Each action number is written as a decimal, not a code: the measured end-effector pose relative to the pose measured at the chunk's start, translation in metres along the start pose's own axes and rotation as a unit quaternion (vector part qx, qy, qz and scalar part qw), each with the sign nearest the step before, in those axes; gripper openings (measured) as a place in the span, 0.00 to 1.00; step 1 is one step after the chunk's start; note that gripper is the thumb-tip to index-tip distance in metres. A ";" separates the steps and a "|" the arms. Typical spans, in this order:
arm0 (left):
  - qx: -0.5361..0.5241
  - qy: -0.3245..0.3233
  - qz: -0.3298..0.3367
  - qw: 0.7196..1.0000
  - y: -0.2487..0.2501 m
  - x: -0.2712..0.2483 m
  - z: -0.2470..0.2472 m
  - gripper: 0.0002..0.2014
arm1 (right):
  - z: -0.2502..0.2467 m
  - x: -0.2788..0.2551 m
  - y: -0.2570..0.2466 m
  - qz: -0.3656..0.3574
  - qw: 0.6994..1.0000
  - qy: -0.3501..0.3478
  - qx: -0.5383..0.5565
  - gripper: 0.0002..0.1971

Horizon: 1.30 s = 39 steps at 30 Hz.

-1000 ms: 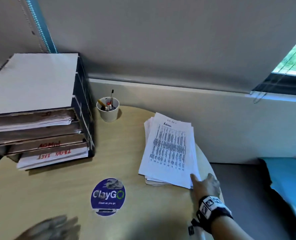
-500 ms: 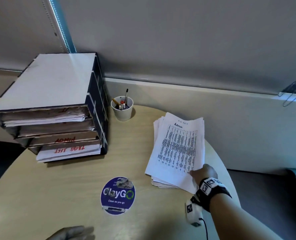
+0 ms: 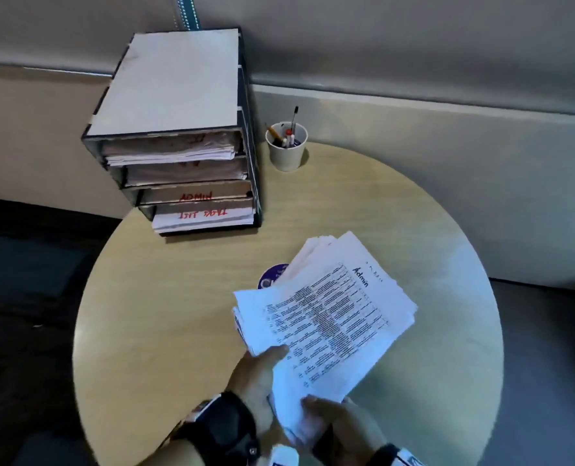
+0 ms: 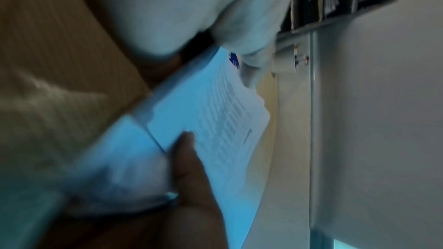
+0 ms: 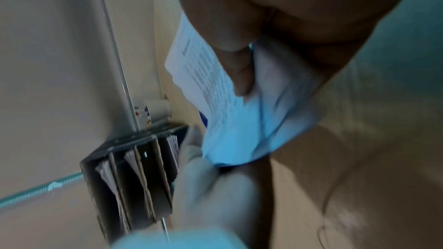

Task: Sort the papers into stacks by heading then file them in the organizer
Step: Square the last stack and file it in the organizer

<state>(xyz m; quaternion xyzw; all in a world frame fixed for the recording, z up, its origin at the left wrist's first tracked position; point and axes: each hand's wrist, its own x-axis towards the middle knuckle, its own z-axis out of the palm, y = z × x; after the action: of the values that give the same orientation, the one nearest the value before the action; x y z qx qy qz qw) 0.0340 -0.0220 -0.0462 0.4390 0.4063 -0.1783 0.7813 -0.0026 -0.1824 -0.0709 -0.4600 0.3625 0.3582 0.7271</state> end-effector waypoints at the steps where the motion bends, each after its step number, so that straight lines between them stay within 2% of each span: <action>1: -0.015 0.012 0.005 1.000 0.004 -0.006 -0.001 0.17 | 0.010 -0.017 -0.005 0.005 0.997 -0.081 0.017 0.31; 2: 0.009 0.043 0.024 0.999 0.008 -0.003 -0.006 0.16 | 0.010 -0.028 -0.011 -0.007 0.993 -0.107 -0.047 0.20; 3: 0.048 0.071 0.051 0.995 0.014 -0.003 -0.013 0.16 | 0.003 -0.032 -0.019 0.007 0.994 -0.068 -0.081 0.19; 4: 0.098 0.079 0.092 0.988 0.019 0.000 -0.022 0.16 | -0.012 -0.032 -0.028 0.016 0.992 -0.001 -0.124 0.20; 5: 0.136 0.087 0.129 0.978 0.025 0.000 -0.034 0.17 | -0.026 -0.032 -0.039 -0.014 0.985 0.081 -0.149 0.22; 7: 0.164 0.044 0.164 0.972 0.037 -0.012 -0.051 0.21 | -0.057 -0.029 -0.058 -0.113 0.926 0.240 -0.267 0.29; 9: 0.185 -0.014 0.182 0.966 0.050 -0.030 -0.064 0.24 | -0.077 -0.038 -0.078 -0.194 0.879 0.301 -0.316 0.40; 10: 0.195 -0.042 0.177 0.964 0.060 -0.043 -0.069 0.24 | -0.084 -0.043 -0.087 -0.228 0.865 0.300 -0.332 0.44; 12: 0.202 -0.095 0.157 0.962 0.074 -0.064 -0.080 0.27 | -0.092 -0.052 -0.100 -0.268 0.860 0.244 -0.359 0.46; 14: 0.213 -0.143 0.140 0.956 0.086 -0.090 -0.082 0.25 | -0.089 -0.065 -0.105 -0.279 0.892 0.131 -0.330 0.36; 15: 0.209 -0.156 0.131 0.956 0.092 -0.101 -0.082 0.18 | -0.089 -0.069 -0.104 -0.284 0.911 0.066 -0.293 0.33; 16: 0.206 -0.169 0.126 0.956 0.096 -0.112 -0.081 0.13 | -0.086 -0.076 -0.104 -0.283 0.928 0.004 -0.244 0.34; 18: 0.197 -0.172 0.122 0.957 0.101 -0.123 -0.083 0.15 | -0.077 -0.092 -0.100 -0.268 0.947 -0.093 -0.150 0.41; 19: 0.203 -0.166 0.131 0.956 0.101 -0.127 -0.084 0.17 | -0.071 -0.100 -0.099 -0.266 0.947 -0.118 -0.138 0.41; 21: 0.240 -0.157 0.167 0.943 0.097 -0.131 -0.086 0.22 | -0.054 -0.115 -0.099 -0.289 0.926 -0.110 -0.215 0.28; 23: 0.296 -0.109 0.218 0.924 0.091 -0.131 -0.084 0.28 | -0.038 -0.123 -0.100 -0.331 0.892 -0.017 -0.308 0.11; 25: 0.301 -0.033 0.268 0.914 0.084 -0.131 -0.081 0.29 | -0.029 -0.126 -0.100 -0.371 0.873 0.052 -0.314 0.05; 27: 0.240 -0.018 0.319 0.917 0.079 -0.131 -0.078 0.30 | -0.024 -0.131 -0.098 -0.413 0.871 0.080 -0.254 0.05; 29: 0.193 -0.058 0.366 0.909 0.082 -0.137 -0.076 0.32 | -0.019 -0.145 -0.095 -0.476 0.852 0.087 -0.198 0.08; 31: 0.176 -0.094 0.392 0.898 0.085 -0.141 -0.081 0.30 | -0.019 -0.157 -0.090 -0.515 0.838 0.060 -0.167 0.11; 33: 0.186 -0.103 0.384 0.899 0.080 -0.140 -0.089 0.31 | -0.027 -0.157 -0.079 -0.492 0.852 0.033 -0.176 0.14; 35: 0.206 -0.095 0.357 0.906 0.068 -0.132 -0.101 0.35 | -0.040 -0.147 -0.065 -0.434 0.879 0.023 -0.197 0.16; 37: 0.255 -0.085 0.346 0.899 0.052 -0.120 -0.111 0.33 | -0.043 -0.137 -0.051 -0.386 0.895 0.015 -0.221 0.20; 38: 0.275 -0.072 0.350 0.893 0.045 -0.114 -0.115 0.32 | -0.043 -0.130 -0.045 -0.373 0.903 0.028 -0.212 0.20; 39: 0.270 -0.051 0.338 0.900 0.039 -0.108 -0.116 0.33 | -0.040 -0.124 -0.038 -0.370 0.908 0.049 -0.191 0.18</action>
<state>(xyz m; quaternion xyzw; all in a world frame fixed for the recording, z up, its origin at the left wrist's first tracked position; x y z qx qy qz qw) -0.0622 0.0876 0.0274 0.7343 0.1290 -0.0281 0.6658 -0.0373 -0.2549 0.0385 -0.7079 0.1260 0.1030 0.6873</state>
